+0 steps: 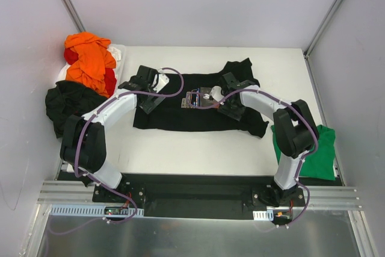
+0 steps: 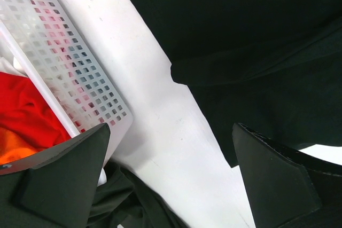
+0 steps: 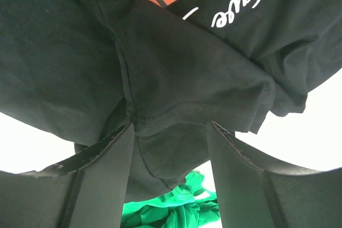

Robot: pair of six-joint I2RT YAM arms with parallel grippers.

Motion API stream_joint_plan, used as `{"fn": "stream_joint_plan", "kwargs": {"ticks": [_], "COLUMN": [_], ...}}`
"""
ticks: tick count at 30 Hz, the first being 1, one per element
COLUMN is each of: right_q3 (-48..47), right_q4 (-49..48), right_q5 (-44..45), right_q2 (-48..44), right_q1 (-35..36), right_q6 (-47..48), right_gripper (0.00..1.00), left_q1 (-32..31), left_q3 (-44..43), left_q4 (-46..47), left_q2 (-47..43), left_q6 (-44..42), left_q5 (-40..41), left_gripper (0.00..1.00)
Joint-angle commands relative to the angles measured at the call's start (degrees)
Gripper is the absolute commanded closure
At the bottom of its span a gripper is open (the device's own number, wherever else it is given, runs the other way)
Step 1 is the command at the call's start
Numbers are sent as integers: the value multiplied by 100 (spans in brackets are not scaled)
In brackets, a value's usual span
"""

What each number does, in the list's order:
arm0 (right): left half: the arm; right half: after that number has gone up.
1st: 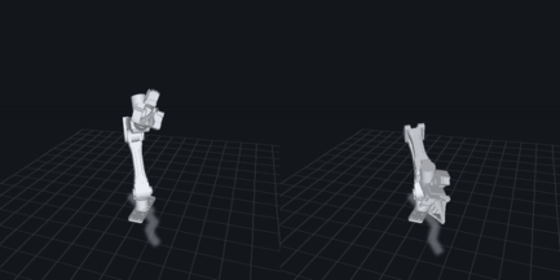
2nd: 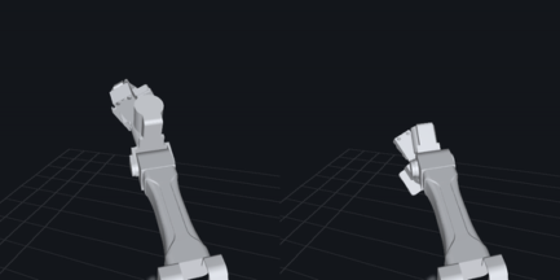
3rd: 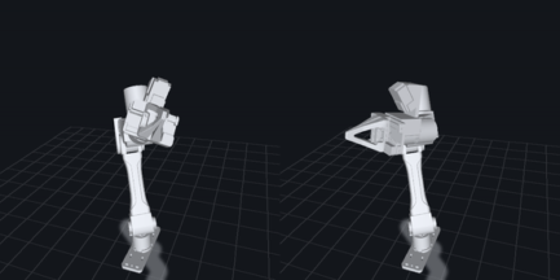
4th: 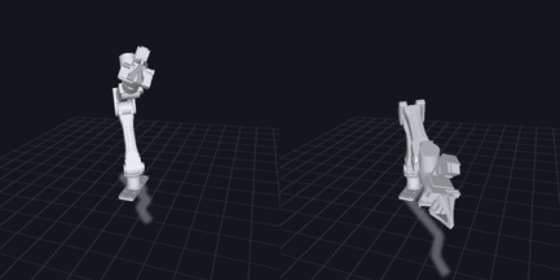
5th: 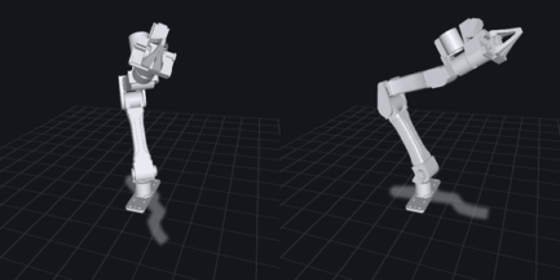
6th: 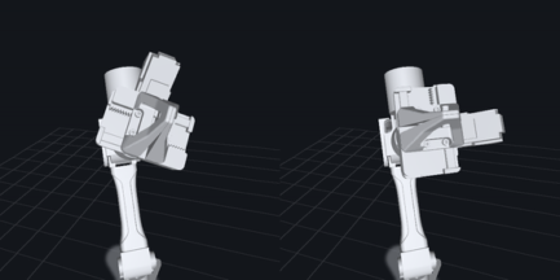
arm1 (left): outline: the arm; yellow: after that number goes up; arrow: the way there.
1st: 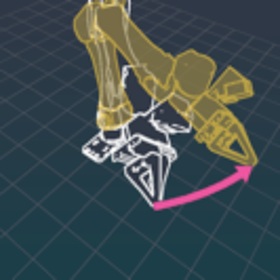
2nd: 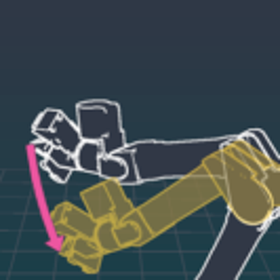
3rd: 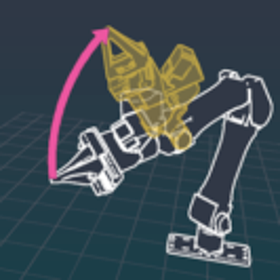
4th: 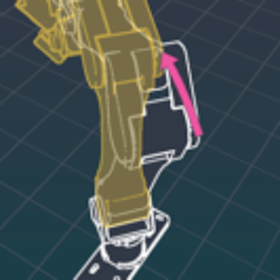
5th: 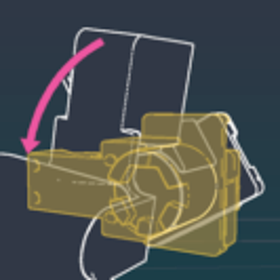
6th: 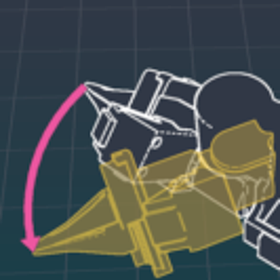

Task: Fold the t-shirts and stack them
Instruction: Fold the flattened tshirt in 1/3 of the way

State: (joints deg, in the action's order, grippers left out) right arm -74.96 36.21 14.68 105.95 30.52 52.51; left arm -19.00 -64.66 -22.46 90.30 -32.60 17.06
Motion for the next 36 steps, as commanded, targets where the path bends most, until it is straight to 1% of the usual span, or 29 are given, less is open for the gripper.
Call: {"fn": "stream_joint_plan", "kwargs": {"ticks": [1, 15, 21, 29, 30, 36], "right_q3": [-239, 43, 60, 8, -19, -168], "right_q4": [-17, 18, -8, -166, -175, -167], "right_q5": [-149, -141, -97, -35, -35, -96], "right_q2": [22, -268, -198, 136, 162, 426], "right_q1": [-20, 252, 270, 130, 103, -55], "right_q6": [-109, -224, -198, -83, -66, 14], "right_gripper": [41, 43, 44, 55, 58, 65], "left_q1": [46, 46, 46, 46, 46, 46], "left_q3": [77, 129, 147, 261, 279, 288], "left_q4": [119, 154, 154, 207, 215, 259], "left_q2": [-21, -30, -48, -30, -30, -4], "left_q6": [-27, -9, 8, -36, -36, -36], "left_q5": [87, 96, 96, 113, 122, 131], "left_gripper": [1, 1, 1, 1, 1, 1]}}
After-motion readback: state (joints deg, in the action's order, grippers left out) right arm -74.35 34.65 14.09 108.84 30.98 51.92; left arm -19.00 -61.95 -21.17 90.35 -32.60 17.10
